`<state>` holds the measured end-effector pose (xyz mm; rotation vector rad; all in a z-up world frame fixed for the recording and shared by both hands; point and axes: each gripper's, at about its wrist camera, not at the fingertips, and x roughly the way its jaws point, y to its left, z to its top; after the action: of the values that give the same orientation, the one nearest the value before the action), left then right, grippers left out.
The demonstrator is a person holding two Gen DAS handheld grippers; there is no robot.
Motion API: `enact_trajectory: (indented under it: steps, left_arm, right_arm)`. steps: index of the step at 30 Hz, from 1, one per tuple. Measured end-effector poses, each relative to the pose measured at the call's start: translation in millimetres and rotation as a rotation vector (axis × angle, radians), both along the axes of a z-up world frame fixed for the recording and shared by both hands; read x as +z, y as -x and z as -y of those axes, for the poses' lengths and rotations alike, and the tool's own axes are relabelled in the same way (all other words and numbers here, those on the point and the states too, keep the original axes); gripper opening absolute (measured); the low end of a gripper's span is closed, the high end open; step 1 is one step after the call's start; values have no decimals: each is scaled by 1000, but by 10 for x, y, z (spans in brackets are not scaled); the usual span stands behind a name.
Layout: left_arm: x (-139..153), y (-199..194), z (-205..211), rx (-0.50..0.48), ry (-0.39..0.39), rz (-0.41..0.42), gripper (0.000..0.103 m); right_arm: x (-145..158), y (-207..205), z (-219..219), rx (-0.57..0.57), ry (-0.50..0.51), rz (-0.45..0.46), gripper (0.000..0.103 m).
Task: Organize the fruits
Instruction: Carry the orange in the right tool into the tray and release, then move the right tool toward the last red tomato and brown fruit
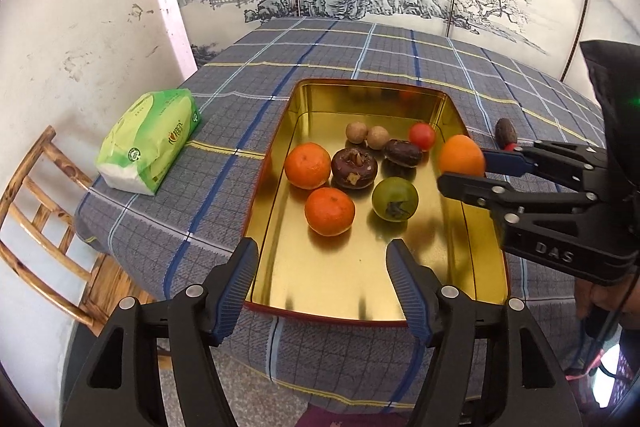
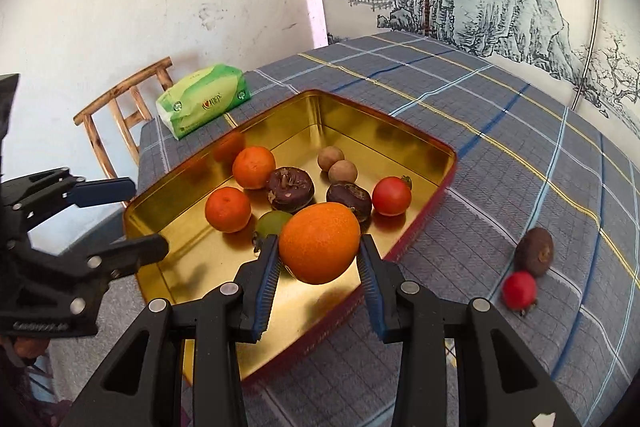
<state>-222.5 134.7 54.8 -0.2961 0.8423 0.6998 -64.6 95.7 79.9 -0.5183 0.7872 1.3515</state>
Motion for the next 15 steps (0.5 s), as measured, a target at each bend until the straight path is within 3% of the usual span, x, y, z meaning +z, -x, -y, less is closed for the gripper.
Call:
enact_trajectory:
  steps: [15]
  left_arm:
    - [-36,-37,45,-6,12,-17,67]
  right_arm:
    - [66,-67,18,-31,-28,-14,37]
